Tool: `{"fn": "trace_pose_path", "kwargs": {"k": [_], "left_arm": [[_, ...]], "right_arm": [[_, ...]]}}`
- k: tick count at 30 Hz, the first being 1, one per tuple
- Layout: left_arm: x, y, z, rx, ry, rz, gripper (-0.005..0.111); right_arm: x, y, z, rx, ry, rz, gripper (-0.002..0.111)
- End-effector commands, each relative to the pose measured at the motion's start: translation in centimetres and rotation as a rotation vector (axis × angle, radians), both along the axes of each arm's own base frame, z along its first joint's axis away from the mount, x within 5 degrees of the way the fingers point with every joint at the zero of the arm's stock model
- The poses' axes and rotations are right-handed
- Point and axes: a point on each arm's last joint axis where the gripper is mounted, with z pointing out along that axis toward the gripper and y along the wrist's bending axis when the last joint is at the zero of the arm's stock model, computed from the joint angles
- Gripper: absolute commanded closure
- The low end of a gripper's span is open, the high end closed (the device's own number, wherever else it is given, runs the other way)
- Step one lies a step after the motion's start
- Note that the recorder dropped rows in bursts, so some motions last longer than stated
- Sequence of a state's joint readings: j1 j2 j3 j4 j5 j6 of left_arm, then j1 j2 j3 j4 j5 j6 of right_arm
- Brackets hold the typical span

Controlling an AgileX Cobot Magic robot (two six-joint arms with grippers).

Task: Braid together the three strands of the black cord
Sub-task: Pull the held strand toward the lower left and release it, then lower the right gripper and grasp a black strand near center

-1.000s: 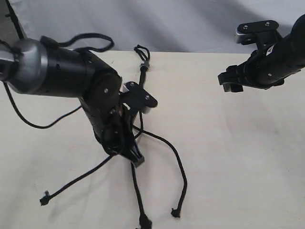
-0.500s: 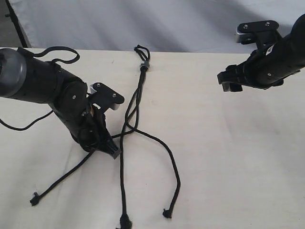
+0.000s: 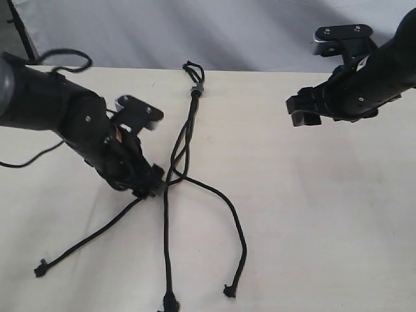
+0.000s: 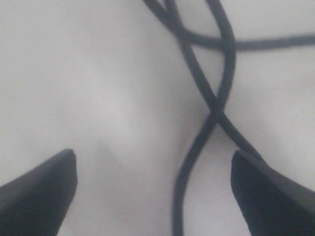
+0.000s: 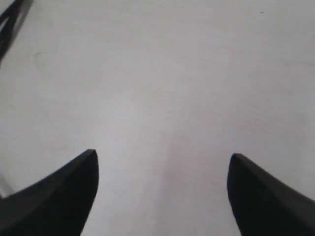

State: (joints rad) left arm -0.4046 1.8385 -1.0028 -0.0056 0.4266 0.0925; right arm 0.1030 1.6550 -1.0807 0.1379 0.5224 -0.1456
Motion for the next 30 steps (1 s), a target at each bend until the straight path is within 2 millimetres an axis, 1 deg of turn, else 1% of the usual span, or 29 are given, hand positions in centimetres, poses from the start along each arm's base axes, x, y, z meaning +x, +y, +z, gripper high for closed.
{"fn": "trace_pose_path", "kwargs": {"k": [1,3,5,6,7,9,10,13,16,18,21,27,30], "left_arm": [[0.9,3.6,5.0,-0.06,-0.171,0.107,0.027],[1.3,6.1,6.6,-0.072,-0.231,0.179,0.027],[1.5,8.4,7.4,-0.071,-0.256,0.246,0.027],[1.6,9.6,7.4,-0.067,-0.258,0.282,0.027],[1.7,10.7,7.4,-0.067,-0.259,0.319,0.027],[1.8,12.6,7.1,-0.069,-0.258,0.386,0.027],[1.8,13.3,7.0,-0.079,-0.258,0.419,0.027],[1.7,14.3,6.8,-0.094,-0.25,0.469,0.027],[1.8,14.3,6.8,-0.095,-0.26,0.469,0.027],[1.8,14.2,6.8,-0.099,-0.259,0.467,0.027],[1.8,14.1,6.8,-0.102,-0.258,0.47,0.027],[1.8,14.1,6.8,-0.102,-0.258,0.47,0.027],[1.8,14.1,6.8,-0.102,-0.258,0.47,0.027]], "right_arm": [[-1.5,3.9,1.0,0.024,0.01,0.116,0.039],[-2.1,6.4,0.8,0.027,0.024,0.189,0.039],[-3.0,9.1,0.2,0.029,0.052,0.269,0.039],[-3.4,10.2,-0.2,0.029,0.067,0.303,0.039],[-4.1,11.9,-0.6,0.023,0.081,0.357,0.039],[-5.0,14.3,-1.1,0.015,0.099,0.429,0.039],[-5.8,15.9,-1.5,0.008,0.115,0.482,0.039],[-7.5,19.3,-3.2,-0.02,0.146,0.591,0.039],[-9.1,21.8,-5.0,-0.037,0.172,0.655,0.039],[-9.6,22.5,-6.1,-0.046,0.202,0.66,0.039],[-9.8,22.9,-7.4,-0.054,0.242,0.639,0.039],[-9.8,23.0,-9.2,-0.072,0.292,0.619,0.039],[-10.3,23.5,-10.1,-0.088,0.311,0.638,0.04]]}}
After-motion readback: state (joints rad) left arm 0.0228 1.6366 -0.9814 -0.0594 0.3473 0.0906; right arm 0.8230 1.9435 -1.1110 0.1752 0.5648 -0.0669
